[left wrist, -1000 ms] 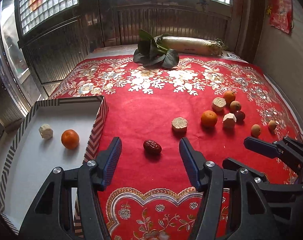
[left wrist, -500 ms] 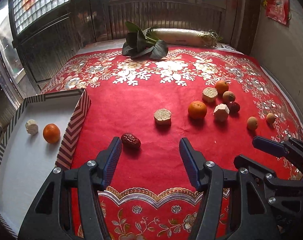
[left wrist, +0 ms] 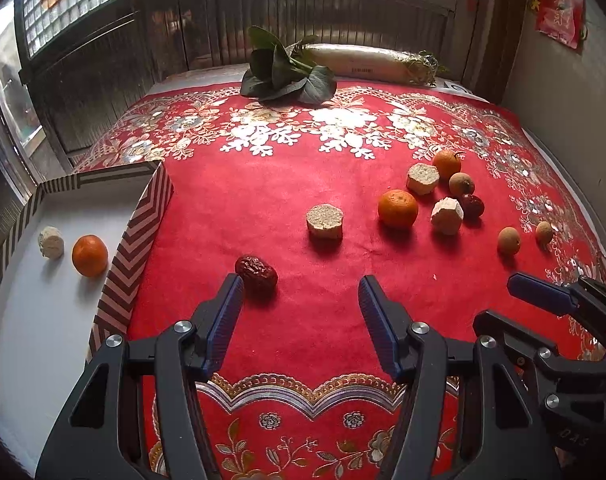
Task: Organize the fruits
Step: 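Move both tools back over the tablecloth toward the red date, then grasp the red date with the left tool while the right tool grasps a round pale cake, then carry the date and round cake into the white tray and open both tools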
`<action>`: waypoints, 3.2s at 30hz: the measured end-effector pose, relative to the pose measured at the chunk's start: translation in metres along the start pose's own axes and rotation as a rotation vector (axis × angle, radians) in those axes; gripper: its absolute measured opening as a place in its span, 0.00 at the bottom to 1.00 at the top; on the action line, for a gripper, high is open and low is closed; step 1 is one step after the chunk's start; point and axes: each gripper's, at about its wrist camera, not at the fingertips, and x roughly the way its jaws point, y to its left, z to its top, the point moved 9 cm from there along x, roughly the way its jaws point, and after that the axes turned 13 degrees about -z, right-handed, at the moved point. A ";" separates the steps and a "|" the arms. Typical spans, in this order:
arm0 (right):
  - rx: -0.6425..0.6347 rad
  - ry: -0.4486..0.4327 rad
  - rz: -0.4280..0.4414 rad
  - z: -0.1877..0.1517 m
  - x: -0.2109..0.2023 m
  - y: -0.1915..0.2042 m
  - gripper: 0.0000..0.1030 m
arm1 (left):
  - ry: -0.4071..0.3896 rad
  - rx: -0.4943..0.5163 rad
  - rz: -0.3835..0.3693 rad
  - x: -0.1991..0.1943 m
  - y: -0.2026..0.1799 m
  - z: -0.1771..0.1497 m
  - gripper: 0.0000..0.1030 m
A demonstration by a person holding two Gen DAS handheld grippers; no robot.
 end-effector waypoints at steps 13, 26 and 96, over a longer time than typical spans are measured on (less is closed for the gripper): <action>-0.010 0.004 -0.001 0.000 0.002 -0.005 0.48 | 0.058 -0.058 -0.051 0.005 0.017 0.001 0.58; -0.012 0.008 0.021 -0.001 0.005 -0.005 0.48 | 0.116 -0.068 -0.069 0.015 0.034 -0.003 0.58; -0.337 -0.122 0.218 0.075 -0.001 0.192 0.25 | -0.093 -0.098 0.205 -0.091 0.157 0.005 0.25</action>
